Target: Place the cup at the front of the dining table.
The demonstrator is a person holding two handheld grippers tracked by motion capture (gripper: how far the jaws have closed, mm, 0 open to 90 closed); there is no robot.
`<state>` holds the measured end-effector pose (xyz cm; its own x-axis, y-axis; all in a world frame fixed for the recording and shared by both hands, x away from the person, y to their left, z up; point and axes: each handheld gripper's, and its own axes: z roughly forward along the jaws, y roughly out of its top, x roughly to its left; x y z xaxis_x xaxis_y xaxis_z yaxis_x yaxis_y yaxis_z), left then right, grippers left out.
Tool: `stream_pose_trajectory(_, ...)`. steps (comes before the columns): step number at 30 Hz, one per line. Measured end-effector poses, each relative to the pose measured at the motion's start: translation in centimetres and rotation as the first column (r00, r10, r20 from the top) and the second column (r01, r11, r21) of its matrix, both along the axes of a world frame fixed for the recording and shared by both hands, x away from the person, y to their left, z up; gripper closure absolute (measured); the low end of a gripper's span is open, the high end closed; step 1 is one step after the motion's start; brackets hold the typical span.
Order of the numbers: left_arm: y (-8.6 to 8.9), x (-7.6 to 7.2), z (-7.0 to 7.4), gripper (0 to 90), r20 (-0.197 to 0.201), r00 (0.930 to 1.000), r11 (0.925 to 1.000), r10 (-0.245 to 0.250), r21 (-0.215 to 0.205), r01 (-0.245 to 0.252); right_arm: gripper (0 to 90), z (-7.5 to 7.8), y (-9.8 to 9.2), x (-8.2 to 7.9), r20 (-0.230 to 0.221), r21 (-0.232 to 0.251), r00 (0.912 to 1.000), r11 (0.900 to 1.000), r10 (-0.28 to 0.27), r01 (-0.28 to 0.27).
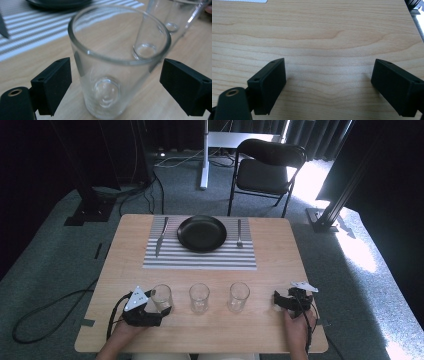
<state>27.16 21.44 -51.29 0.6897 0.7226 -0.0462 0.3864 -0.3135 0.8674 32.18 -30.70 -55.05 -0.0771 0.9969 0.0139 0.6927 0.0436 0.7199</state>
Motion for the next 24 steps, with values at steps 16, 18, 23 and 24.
stream_pose_trajectory(16, -0.78, -0.31, -0.1, 11.3, 0.151, 0.9839, 0.9908, 0.096, -0.11, -0.08, 12.1, 0.0, -0.01, 0.0, 0.0, 0.0, 1.0, 1.0, -0.001, 0.001)
stream_pose_trajectory(18, -0.82, -0.27, -0.15, 11.4, 0.151, 0.9837, 0.9886, 0.098, -0.128, -0.079, 12.2, 0.0, -0.01, 0.0, 0.0, -0.001, 1.0, 1.0, 0.0, 0.0)
stream_pose_trajectory(23, -0.95, -0.23, -0.44, 14.5, 0.151, 0.9827, 0.9876, 0.106, -0.131, -0.087, 12.2, 0.0, -0.01, -0.01, 0.0, 0.0, 1.0, 1.0, 0.0, 0.0)
stream_pose_trajectory(24, -0.89, -0.21, -0.46, 14.5, 0.148, 0.9831, 0.9855, 0.107, -0.147, -0.085, 12.2, 0.0, -0.01, -0.01, 0.0, 0.0, 1.0, 1.0, 0.0, 0.0)
